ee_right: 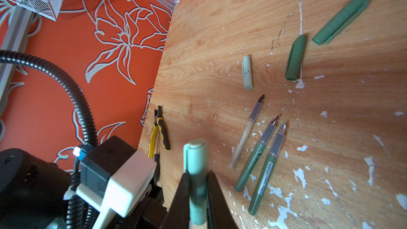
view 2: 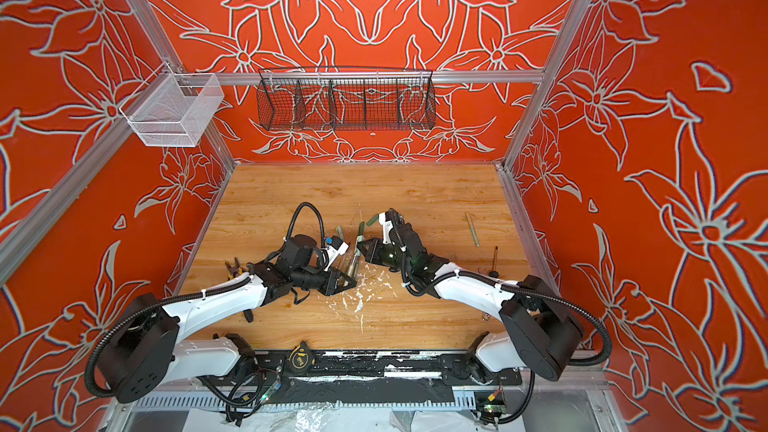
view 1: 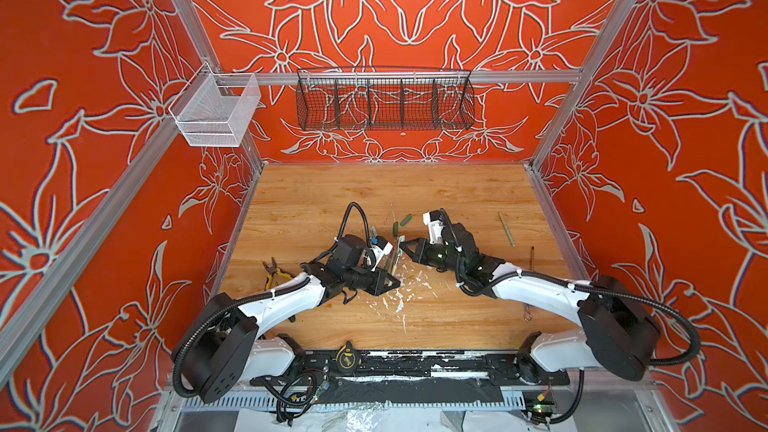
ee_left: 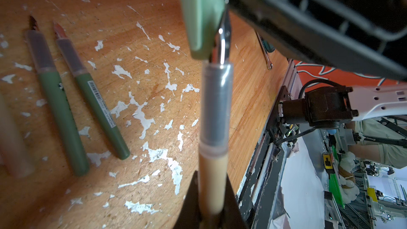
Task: Insert the pens into the pen caps
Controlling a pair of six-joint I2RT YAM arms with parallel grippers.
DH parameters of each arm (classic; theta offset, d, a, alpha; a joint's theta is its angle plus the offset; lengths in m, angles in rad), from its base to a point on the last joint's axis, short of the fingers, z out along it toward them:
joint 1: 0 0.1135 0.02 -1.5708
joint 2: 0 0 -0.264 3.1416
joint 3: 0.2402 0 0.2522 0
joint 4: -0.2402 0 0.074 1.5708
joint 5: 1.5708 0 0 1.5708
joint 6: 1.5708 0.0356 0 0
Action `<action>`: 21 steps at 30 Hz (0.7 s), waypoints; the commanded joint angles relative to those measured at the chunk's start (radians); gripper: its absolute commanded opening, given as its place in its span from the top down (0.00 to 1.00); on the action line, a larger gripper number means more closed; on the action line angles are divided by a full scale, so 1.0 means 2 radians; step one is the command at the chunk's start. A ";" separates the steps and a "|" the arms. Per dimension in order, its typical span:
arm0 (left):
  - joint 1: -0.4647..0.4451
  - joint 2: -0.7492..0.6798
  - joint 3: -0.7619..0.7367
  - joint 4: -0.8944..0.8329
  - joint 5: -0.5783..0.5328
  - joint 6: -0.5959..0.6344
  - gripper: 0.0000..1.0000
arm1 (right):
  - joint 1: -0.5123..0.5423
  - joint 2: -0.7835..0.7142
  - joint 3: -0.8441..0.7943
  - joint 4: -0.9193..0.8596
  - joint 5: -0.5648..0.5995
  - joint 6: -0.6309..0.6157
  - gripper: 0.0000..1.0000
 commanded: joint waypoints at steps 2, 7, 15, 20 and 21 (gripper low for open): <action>0.003 -0.001 -0.001 0.011 0.012 -0.002 1.00 | 0.006 -0.004 0.015 -0.009 0.031 -0.006 0.99; 0.003 -0.004 -0.005 0.015 0.014 -0.004 1.00 | 0.000 -0.018 0.042 -0.045 0.058 -0.035 0.99; 0.003 -0.006 -0.005 0.013 0.008 -0.004 1.00 | -0.007 -0.018 0.051 -0.044 0.043 -0.035 0.99; 0.003 -0.013 -0.003 0.012 0.002 -0.002 1.00 | -0.007 -0.015 0.042 -0.033 0.035 -0.026 0.99; 0.003 -0.014 -0.002 0.010 0.001 -0.001 1.00 | -0.007 -0.014 0.041 -0.031 0.034 -0.025 0.99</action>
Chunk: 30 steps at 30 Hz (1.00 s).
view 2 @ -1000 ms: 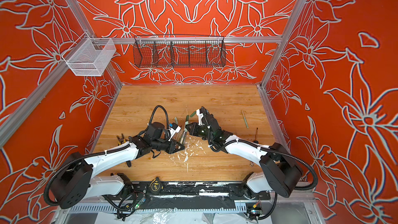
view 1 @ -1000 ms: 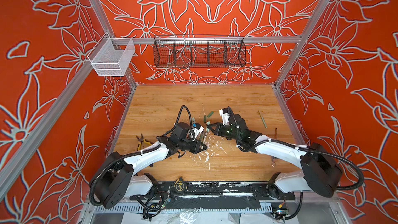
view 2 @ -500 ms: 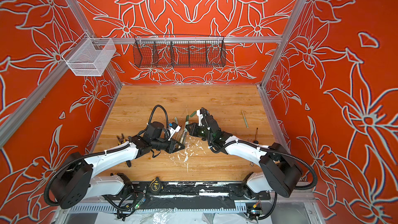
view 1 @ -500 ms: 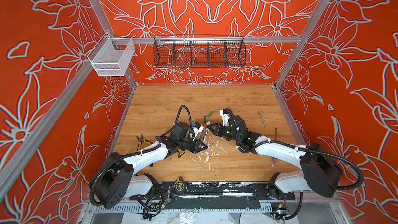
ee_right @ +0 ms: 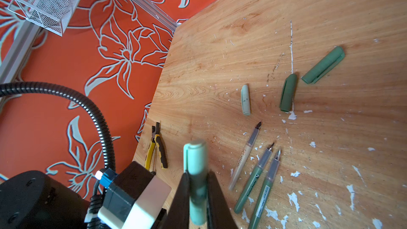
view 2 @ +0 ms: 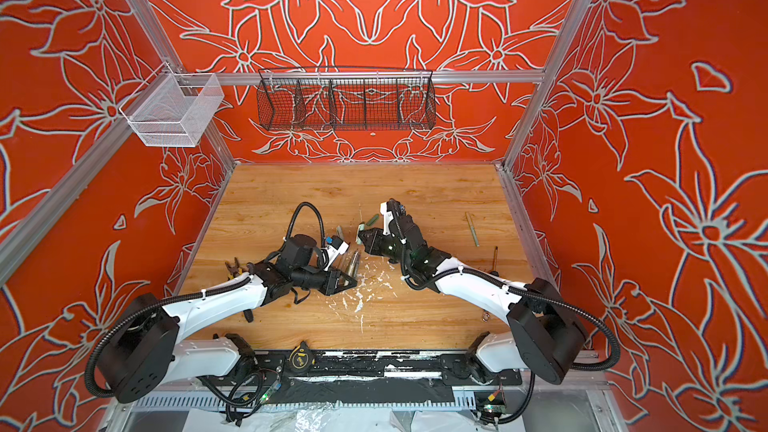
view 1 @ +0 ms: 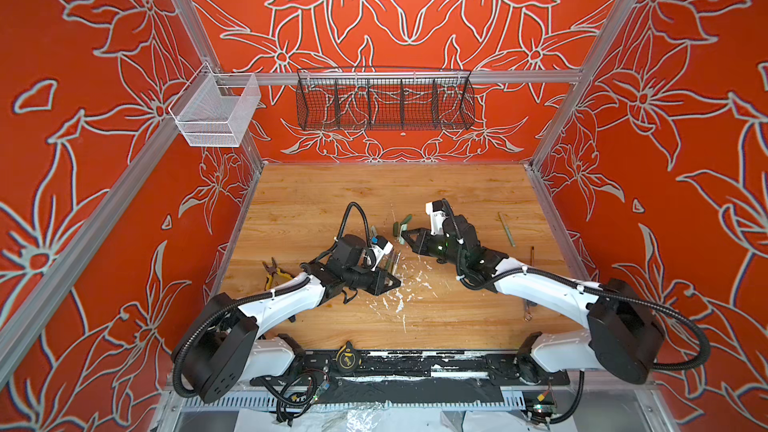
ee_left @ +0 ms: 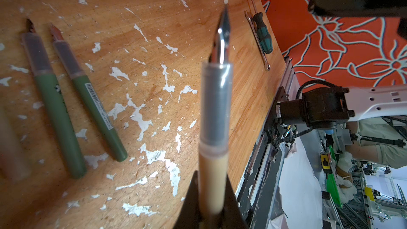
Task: Insert the pens into the pen caps
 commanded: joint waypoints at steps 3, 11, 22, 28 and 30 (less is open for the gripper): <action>0.003 -0.014 -0.001 0.005 -0.002 0.004 1.00 | -0.002 0.000 -0.003 0.014 -0.012 0.009 0.99; 0.006 -0.015 0.000 0.004 -0.006 0.006 1.00 | 0.002 0.007 -0.005 0.020 -0.018 0.016 0.99; 0.017 -0.016 0.002 0.013 -0.001 0.004 1.00 | 0.005 0.009 -0.009 0.022 -0.016 0.018 0.99; 0.017 -0.008 0.002 0.018 0.013 0.003 1.00 | 0.006 0.013 -0.007 0.024 -0.014 0.018 0.99; 0.017 -0.008 0.001 0.020 0.017 0.002 1.00 | 0.006 0.015 -0.006 0.025 -0.013 0.018 0.99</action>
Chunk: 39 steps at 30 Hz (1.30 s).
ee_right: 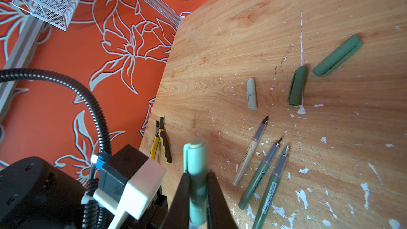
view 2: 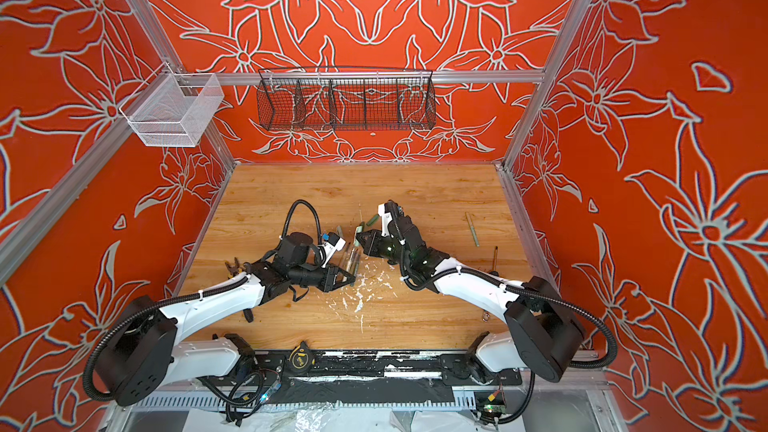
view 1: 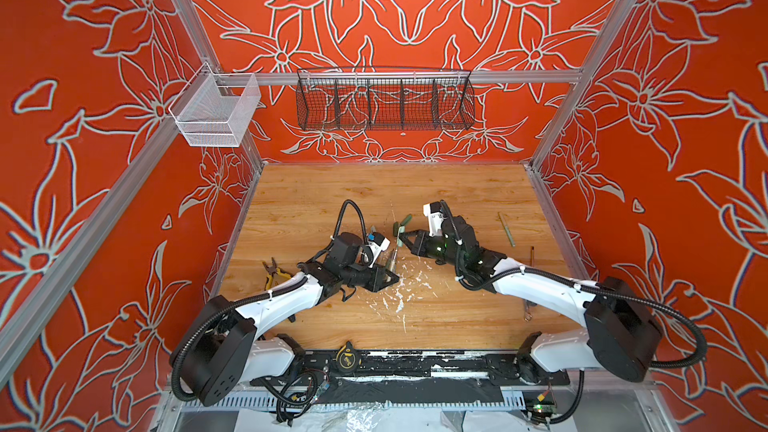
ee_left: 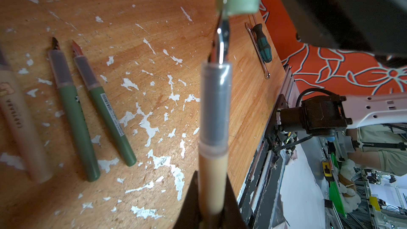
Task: Insert the pens into the pen caps
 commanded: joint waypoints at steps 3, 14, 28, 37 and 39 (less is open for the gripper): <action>0.002 -0.002 0.001 0.012 0.014 0.002 1.00 | 0.004 0.012 0.000 0.020 0.001 0.011 0.99; 0.002 -0.001 -0.001 0.011 0.012 0.000 1.00 | 0.003 0.016 0.023 0.011 0.004 -0.007 0.99; 0.003 0.001 0.003 0.010 0.008 0.003 1.00 | 0.002 0.018 0.029 0.010 -0.001 -0.010 0.99; 0.015 -0.002 0.004 0.017 0.009 -0.001 1.00 | 0.002 0.021 0.025 0.012 -0.010 -0.005 0.99; 0.018 -0.001 0.005 0.019 0.011 -0.002 1.00 | 0.003 0.023 0.024 0.016 -0.012 -0.003 0.99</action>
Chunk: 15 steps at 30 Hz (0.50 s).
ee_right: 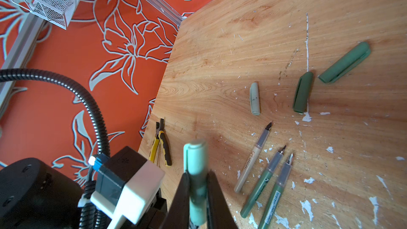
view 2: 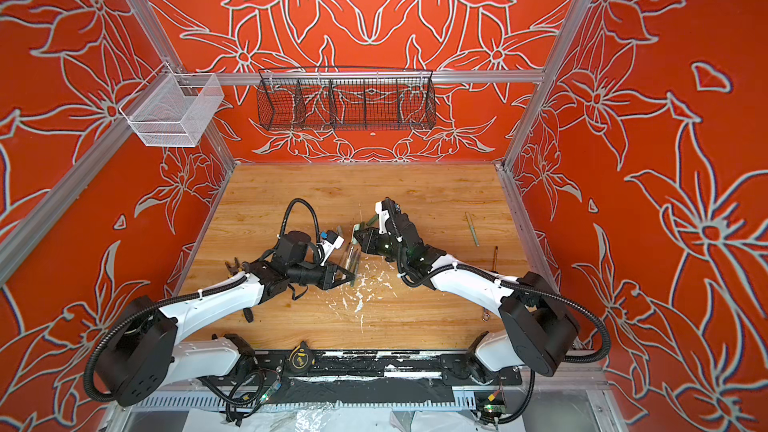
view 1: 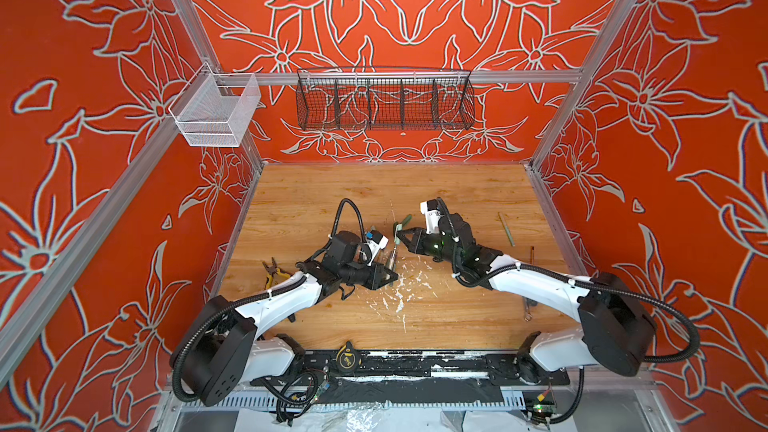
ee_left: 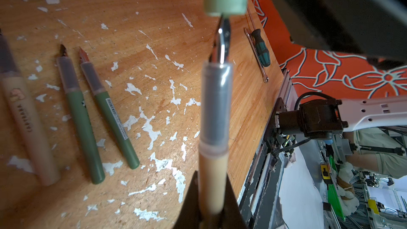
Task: Insert the pens into the pen caps
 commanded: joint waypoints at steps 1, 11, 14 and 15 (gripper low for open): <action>0.007 0.000 0.004 0.015 0.007 -0.002 1.00 | 0.003 0.006 0.007 0.012 -0.008 0.006 0.99; 0.012 0.001 0.003 0.021 0.011 -0.004 1.00 | 0.005 0.021 0.008 0.027 -0.020 0.021 0.99; 0.016 0.000 0.001 0.026 0.011 -0.005 1.00 | 0.007 0.023 0.003 0.034 -0.019 0.026 0.99; 0.017 -0.001 0.001 0.027 0.011 -0.005 1.00 | 0.008 0.023 0.002 0.036 -0.020 0.028 0.99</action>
